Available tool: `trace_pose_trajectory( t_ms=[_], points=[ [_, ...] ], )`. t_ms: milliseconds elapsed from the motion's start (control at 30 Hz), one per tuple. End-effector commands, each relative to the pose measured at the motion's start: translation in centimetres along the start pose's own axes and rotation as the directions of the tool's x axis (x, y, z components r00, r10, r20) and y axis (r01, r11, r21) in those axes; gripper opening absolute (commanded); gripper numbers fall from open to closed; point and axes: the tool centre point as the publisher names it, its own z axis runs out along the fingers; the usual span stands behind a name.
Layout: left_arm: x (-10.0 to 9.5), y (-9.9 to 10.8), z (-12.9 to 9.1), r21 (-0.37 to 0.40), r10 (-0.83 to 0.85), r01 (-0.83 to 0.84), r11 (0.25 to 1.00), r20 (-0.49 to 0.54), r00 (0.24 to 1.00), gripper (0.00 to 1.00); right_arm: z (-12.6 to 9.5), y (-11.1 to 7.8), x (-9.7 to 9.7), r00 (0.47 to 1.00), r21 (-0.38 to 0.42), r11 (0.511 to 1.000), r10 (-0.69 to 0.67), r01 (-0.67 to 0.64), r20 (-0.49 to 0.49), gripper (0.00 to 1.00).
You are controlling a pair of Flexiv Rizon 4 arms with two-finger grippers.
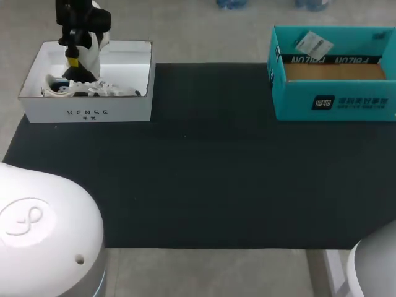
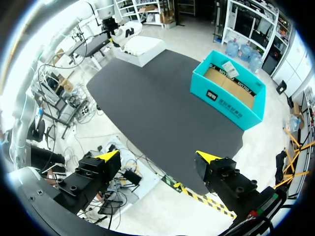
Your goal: Take the shoe out of the shoebox, open the shoe tongue, remove and reinsert the insole, then place the shoe into the shoebox
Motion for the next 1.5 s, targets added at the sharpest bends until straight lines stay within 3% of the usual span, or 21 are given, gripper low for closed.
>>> trace_pose_trajectory(
  t_ms=[33,533,1367,1500],
  points=[
    [-1.6,2.2,-0.4,0.065,0.0,0.001,0.998,-0.021,1.0,0.0,0.0,0.2,-0.2,1.0,0.006,1.0,0.001,-0.001,-0.003,1.0],
    [-6.3,-0.5,-0.7,0.023,0.06,-0.059,0.998,-0.026,0.998,0.0,0.0,0.2,-0.2,1.0,0.006,1.0,0.001,-0.001,-0.003,1.0],
    [-6.3,-0.8,-0.8,0.031,0.032,-0.031,0.999,-0.034,0.999,0.0,0.0,0.2,-0.2,1.0,0.006,1.0,0.001,-0.001,-0.003,1.0],
    [-5.8,0.6,-0.7,-0.071,0.234,-0.233,0.97,0.002,0.972,0.0,0.0,0.2,-0.2,1.0,0.006,1.0,0.001,-0.001,-0.003,1.0]
  ],
)
